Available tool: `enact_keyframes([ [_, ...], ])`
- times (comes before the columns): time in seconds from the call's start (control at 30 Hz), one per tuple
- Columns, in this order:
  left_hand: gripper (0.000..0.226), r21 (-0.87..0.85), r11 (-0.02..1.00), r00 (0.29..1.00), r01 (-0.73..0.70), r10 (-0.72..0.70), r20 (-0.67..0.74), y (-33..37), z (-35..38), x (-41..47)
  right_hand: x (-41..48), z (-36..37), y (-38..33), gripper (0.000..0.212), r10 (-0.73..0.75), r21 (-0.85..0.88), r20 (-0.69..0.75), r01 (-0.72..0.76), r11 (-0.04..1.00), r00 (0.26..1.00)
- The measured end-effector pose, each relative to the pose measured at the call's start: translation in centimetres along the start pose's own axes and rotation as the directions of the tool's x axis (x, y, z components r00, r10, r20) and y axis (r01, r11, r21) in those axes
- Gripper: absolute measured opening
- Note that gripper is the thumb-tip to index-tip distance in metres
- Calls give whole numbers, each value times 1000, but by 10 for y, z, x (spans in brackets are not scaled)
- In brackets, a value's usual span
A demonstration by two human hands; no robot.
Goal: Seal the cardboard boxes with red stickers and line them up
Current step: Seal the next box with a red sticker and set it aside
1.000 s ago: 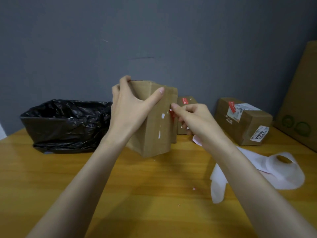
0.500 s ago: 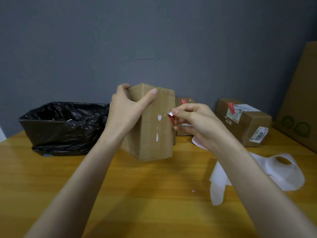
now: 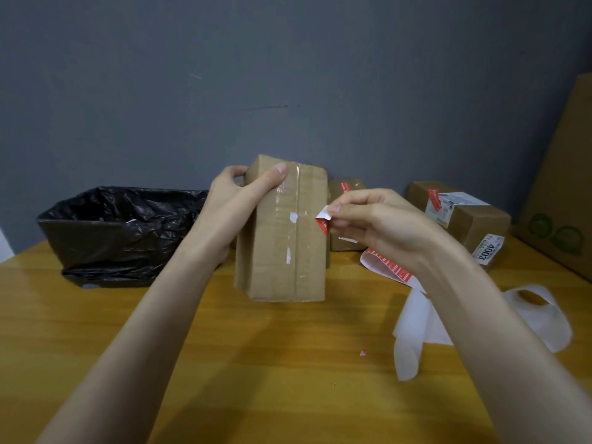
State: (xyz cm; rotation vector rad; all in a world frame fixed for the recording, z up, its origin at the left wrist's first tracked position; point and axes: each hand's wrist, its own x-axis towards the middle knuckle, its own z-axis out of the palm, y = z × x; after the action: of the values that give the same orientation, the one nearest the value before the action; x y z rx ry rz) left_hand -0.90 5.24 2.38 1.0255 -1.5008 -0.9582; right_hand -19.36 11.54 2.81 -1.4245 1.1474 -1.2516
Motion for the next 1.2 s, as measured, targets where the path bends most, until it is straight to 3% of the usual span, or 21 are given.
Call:
enact_keyframes([
  [0.13,75,-7,1000,1000,-2,2,-17,-2,-3,1,0,0,-1,9,43,100,-32,-40,994,999],
  [0.4,79,-17,1000,1000,13,-13,-11,-2,-5,2,-1,-4,0,10,68,96,-2,-68,993,998],
  [0.53,68,-55,997,994,52,-46,103,-2,-10,1,-2,-11,2,10,45,93,65,-51,994,997],
  [0.63,56,-85,993,980,84,-67,186,-2,-14,0,-4,-17,0,21,38,102,128,-52,993,991],
  [0.77,53,-139,984,969,110,-75,235,-2,-17,0,-8,-20,-6,6,26,109,220,-51,993,975],
  [0.87,49,-192,973,958,128,-72,279,-2,-19,1,-10,-22,-7,10,16,97,298,-47,994,954],
  [1.2,42,-269,953,959,138,-62,275,-5,-17,3,-14,-25,-11,21,6,98,364,-45,994,931],
])
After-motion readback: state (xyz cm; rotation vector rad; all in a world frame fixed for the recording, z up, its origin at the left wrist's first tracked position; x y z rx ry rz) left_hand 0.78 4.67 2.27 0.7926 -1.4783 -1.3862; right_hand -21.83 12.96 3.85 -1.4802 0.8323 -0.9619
